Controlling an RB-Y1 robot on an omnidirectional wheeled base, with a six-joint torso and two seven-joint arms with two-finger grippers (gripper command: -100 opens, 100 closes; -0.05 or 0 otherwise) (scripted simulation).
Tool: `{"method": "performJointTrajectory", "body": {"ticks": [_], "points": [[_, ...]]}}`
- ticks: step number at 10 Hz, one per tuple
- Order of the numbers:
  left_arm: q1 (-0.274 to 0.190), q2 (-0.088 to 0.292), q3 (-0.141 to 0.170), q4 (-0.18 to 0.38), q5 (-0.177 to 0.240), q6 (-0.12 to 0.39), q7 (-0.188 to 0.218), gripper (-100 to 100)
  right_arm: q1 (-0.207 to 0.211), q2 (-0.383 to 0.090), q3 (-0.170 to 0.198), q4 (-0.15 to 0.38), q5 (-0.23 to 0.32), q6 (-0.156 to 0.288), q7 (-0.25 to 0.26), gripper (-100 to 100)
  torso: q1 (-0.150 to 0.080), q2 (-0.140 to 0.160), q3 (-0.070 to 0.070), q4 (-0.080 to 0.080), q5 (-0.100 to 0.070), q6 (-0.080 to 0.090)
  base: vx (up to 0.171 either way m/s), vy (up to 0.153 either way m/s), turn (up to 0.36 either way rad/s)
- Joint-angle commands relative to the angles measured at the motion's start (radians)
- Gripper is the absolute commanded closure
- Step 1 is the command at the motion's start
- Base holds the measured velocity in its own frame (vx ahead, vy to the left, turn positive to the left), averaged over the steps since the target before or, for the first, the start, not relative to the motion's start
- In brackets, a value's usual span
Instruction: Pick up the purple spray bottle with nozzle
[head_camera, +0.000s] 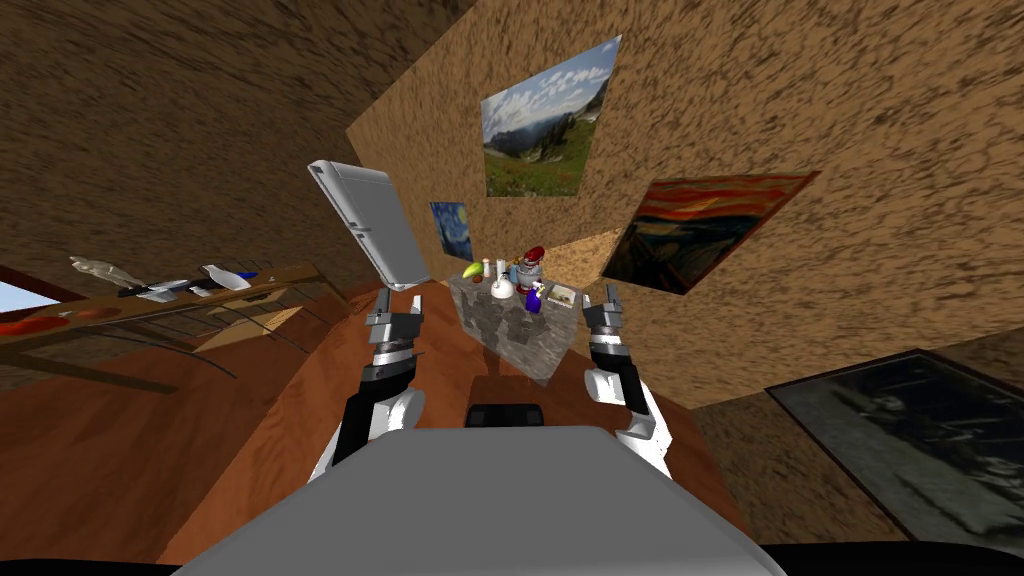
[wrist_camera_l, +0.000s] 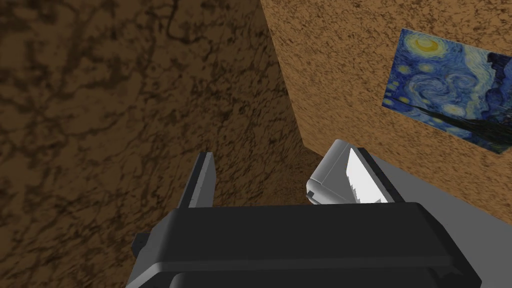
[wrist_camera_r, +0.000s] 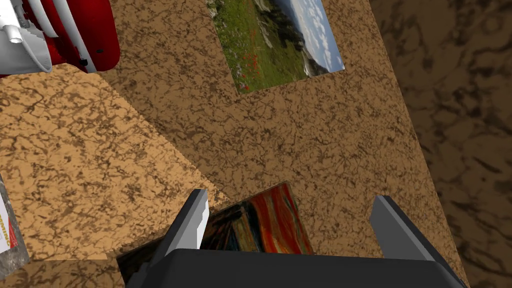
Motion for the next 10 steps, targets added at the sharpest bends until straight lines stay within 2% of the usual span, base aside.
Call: {"method": "performJointTrajectory", "body": {"ticks": [1, 2, 3, 4, 5, 6, 7, 8, 10], "points": [[0.000, 0.000, 0.000, 0.000, 0.000, 0.000, 0.000, 0, -0.048, -0.009, -0.013, 0.050, -0.050, 0.050, -0.010, -100, 0.000, 0.000, 0.000, 0.000, 0.000, 0.000, -0.091, -0.168, 0.251], [0.000, 0.000, 0.000, 0.000, 0.000, 0.000, 0.000, 0, -0.048, -0.009, -0.013, 0.052, -0.059, 0.062, -0.010, -100, -0.003, 0.001, 0.001, 0.000, 0.000, 0.000, -0.089, -0.144, 0.081], [0.000, 0.000, 0.000, 0.000, 0.000, 0.000, 0.000, 0, -0.078, -0.016, -0.023, 0.088, -0.099, 0.096, -0.020, -100, -0.002, 0.001, 0.001, 0.000, -0.001, 0.001, -0.059, -0.131, 0.145], [0.000, 0.000, 0.000, 0.000, 0.000, 0.000, 0.000, 0, -0.078, -0.016, -0.023, 0.088, -0.101, 0.101, -0.020, -100, -0.001, 0.000, 0.000, 0.000, 0.000, 0.000, -0.054, -0.103, 0.080], [0.000, 0.000, 0.000, 0.000, 0.000, 0.000, 0.000, 0, -0.110, -0.022, -0.032, 0.125, -0.144, 0.135, -0.029, -100, 0.001, -0.001, 0.000, 0.000, 0.000, 0.001, -0.088, -0.091, 0.179], [0.000, 0.000, 0.000, 0.000, 0.000, 0.000, 0.000, 0, -0.110, -0.022, -0.032, 0.125, -0.146, 0.142, -0.029, -100, 0.001, 0.001, 0.000, 0.000, 0.000, 0.000, -0.076, -0.090, 0.084], [0.000, 0.000, 0.000, 0.000, 0.000, 0.000, 0.000, 0, -0.143, -0.028, -0.041, 0.164, -0.190, 0.183, -0.039, -100, 0.002, 0.000, 0.000, 0.000, 0.000, 0.001, -0.063, -0.112, 0.158], [0.000, 0.000, 0.000, 0.000, 0.000, 0.000, 0.000, 0, -0.143, -0.028, -0.041, 0.164, -0.192, 0.184, -0.039, -100, 0.000, 0.000, 0.000, 0.000, 0.000, 0.000, -0.046, -0.101, 0.085], [0.000, 0.000, 0.000, 0.000, 0.000, 0.000, 0.000, 0, -0.211, -0.040, -0.059, 0.234, -0.262, 0.254, -0.060, -100, 0.001, -0.001, -0.001, 0.000, 0.000, 0.000, -0.097, -0.130, 0.210]]}}
